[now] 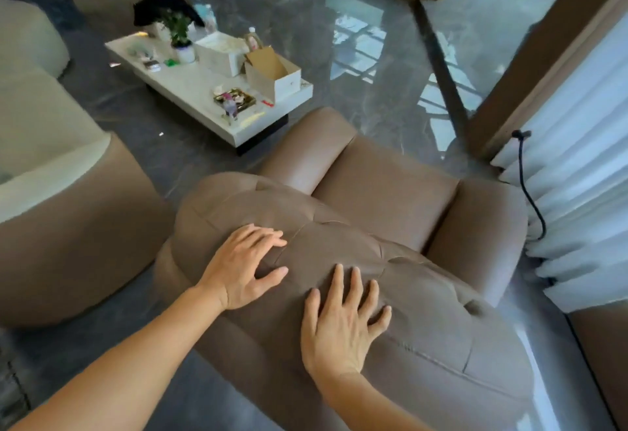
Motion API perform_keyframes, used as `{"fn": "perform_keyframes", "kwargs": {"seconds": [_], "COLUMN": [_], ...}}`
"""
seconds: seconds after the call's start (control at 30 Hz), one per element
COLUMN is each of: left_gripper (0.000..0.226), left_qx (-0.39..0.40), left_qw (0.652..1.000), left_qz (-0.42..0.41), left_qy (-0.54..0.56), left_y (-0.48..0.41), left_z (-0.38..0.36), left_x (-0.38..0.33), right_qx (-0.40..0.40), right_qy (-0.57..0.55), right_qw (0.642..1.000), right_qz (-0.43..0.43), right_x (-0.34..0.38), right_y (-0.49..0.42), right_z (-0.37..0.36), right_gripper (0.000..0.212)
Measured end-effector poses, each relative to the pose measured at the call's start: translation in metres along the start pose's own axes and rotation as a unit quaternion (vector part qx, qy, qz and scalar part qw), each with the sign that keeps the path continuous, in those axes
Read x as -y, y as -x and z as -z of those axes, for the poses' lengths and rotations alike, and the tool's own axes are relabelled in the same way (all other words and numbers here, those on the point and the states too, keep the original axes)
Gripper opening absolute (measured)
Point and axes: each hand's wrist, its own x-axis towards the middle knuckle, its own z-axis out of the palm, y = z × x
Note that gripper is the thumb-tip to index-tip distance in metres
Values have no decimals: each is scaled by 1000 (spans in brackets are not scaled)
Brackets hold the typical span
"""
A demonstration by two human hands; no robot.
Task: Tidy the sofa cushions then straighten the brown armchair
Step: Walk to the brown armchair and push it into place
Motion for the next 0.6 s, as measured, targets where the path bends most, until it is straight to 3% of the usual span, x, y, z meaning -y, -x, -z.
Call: {"fn": "perform_keyframes", "kwargs": {"seconds": [0.33, 0.6], "left_gripper": [59, 47], "left_qx": [56, 33], "left_qw": [990, 978], "left_qz": [-127, -207], "left_qy": [-13, 10], "left_y": [-97, -163], "left_z": [65, 72], "left_x": [160, 248], "right_qx": [-77, -124], "right_qy": [-21, -7], "right_qw": [992, 978], "right_qz": [-98, -165], "right_x": [174, 256], "right_y": [-61, -114], "right_z": [-50, -88], "right_gripper": [66, 63]}}
